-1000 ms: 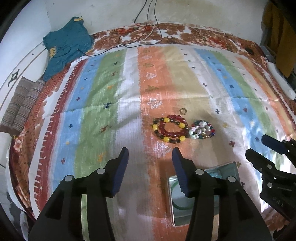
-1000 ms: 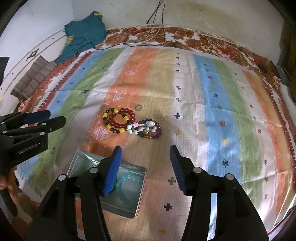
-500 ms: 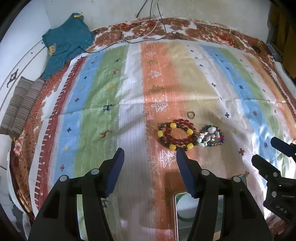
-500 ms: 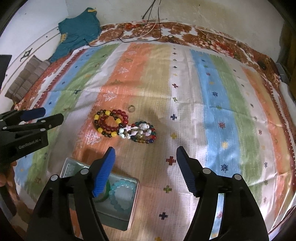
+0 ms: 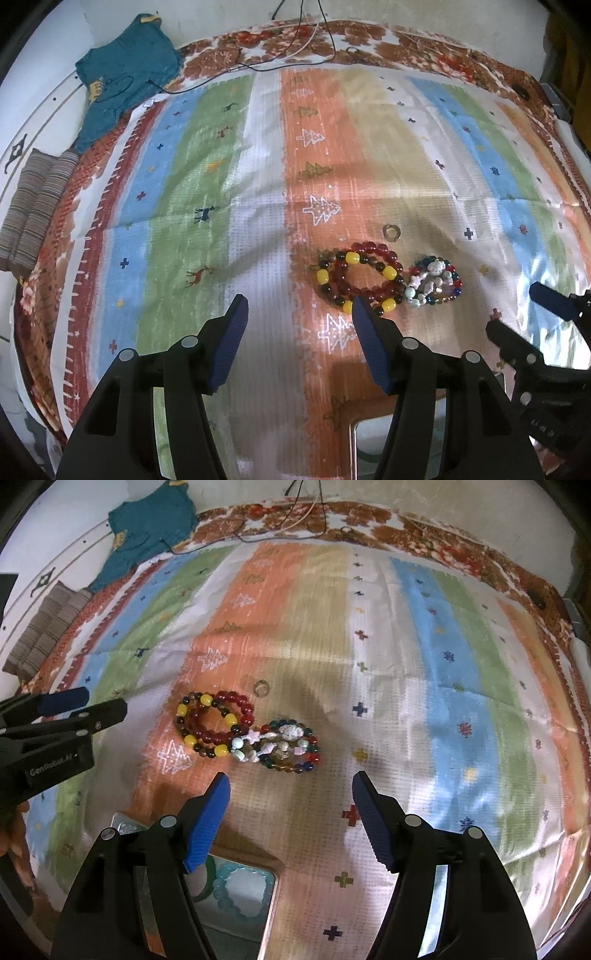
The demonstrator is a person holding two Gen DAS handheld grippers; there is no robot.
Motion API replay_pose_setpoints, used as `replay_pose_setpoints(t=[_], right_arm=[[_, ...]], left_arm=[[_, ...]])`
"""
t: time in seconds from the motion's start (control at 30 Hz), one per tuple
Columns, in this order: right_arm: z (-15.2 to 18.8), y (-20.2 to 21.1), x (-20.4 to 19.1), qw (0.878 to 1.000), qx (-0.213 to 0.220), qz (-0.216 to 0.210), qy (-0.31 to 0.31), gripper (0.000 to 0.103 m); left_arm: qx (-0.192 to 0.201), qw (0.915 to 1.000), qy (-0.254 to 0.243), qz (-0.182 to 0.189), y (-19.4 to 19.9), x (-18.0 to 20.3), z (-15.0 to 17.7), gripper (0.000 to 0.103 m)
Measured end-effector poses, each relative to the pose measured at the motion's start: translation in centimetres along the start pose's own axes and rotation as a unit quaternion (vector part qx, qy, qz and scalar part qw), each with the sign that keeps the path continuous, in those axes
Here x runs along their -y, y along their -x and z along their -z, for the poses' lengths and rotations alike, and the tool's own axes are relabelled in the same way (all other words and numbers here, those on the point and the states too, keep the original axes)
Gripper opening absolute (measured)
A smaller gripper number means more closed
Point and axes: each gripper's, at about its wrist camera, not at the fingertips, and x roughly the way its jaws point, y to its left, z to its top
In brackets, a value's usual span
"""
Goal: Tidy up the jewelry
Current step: 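Move both open tools back to the remaining bracelets, then grasp the yellow-and-dark bead bracelet with left tool while right grasps white-bead bracelet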
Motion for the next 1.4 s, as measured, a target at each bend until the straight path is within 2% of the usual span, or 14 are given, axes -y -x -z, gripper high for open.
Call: replay_pose_setpoints(t=[0.77,0.83,1.07,1.4], right_arm=[[-0.8,-3.8,-2.8,0.998,-0.035,-0.007,0.057,0.068],[-0.9,-4.2,-2.9,0.997,-0.041,-0.008,0.058,0.065],[-1.3,-5.1,-2.9,0.997,-0.048,-0.008,0.059,0.064],[-1.8,-6.6,-3.1,0.996,-0.062,-0.01,0.066,0.055]], left_arm=[[-0.05,0.9986,-0.015,-0.006,-5.6,0.0,-2.0,0.058],[-0.054,0.9984,-0.018,-0.005,-6.0,-0.1,-2.0,0.058],[-0.065,0.9975,-0.025,0.003,-7.0,0.2,-2.2,0.058],[-0.084,0.9958,-0.034,-0.012,-9.2,0.1,-2.3,0.052]])
